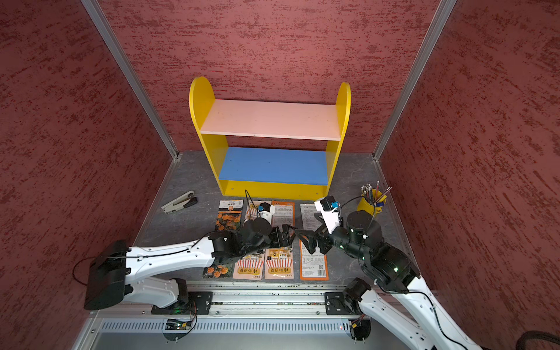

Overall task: Take the seed bag off the shelf
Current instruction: Place the seed packet at the center of the board, then reset both arms

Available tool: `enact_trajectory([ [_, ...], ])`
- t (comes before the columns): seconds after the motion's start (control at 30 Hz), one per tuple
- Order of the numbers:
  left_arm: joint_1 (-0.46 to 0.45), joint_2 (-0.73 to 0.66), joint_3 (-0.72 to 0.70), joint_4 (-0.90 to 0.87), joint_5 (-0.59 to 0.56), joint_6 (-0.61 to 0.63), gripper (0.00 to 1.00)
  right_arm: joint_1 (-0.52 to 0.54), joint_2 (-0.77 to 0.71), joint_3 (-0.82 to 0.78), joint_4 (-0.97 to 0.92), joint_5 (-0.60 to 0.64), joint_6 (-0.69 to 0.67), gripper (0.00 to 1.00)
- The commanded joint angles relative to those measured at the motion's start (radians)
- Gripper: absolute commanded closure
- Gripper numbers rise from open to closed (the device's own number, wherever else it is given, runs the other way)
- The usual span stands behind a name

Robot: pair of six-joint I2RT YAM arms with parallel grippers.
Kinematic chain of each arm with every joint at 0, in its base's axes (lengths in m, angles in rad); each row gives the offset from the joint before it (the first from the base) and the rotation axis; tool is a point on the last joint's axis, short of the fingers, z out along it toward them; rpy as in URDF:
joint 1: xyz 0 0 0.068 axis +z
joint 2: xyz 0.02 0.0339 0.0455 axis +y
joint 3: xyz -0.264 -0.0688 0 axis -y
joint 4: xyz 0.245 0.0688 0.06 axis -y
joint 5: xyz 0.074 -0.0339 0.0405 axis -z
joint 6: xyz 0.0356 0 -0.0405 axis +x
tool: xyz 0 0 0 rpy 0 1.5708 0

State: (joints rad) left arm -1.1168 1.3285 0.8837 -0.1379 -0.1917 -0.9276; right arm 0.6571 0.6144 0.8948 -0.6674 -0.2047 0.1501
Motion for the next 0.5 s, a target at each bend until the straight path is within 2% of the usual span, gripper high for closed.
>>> enact_trajectory([
  [0.0,0.075,-0.094,-0.028,-0.121,-0.022,0.185,0.00,-0.002,0.015,-0.044,0.158,0.143,0.026,0.02],
  [0.2,0.263,-0.273,-0.065,-0.230,-0.039,0.343,0.00,-0.001,0.065,-0.131,0.335,0.324,-0.020,0.02],
  [0.33,0.402,-0.377,-0.102,-0.270,-0.072,0.396,0.00,-0.003,0.113,-0.149,0.388,0.428,-0.068,0.02],
  [0.47,0.562,-0.438,-0.143,-0.291,-0.049,0.432,0.00,-0.012,0.161,-0.203,0.493,0.520,-0.127,0.02],
])
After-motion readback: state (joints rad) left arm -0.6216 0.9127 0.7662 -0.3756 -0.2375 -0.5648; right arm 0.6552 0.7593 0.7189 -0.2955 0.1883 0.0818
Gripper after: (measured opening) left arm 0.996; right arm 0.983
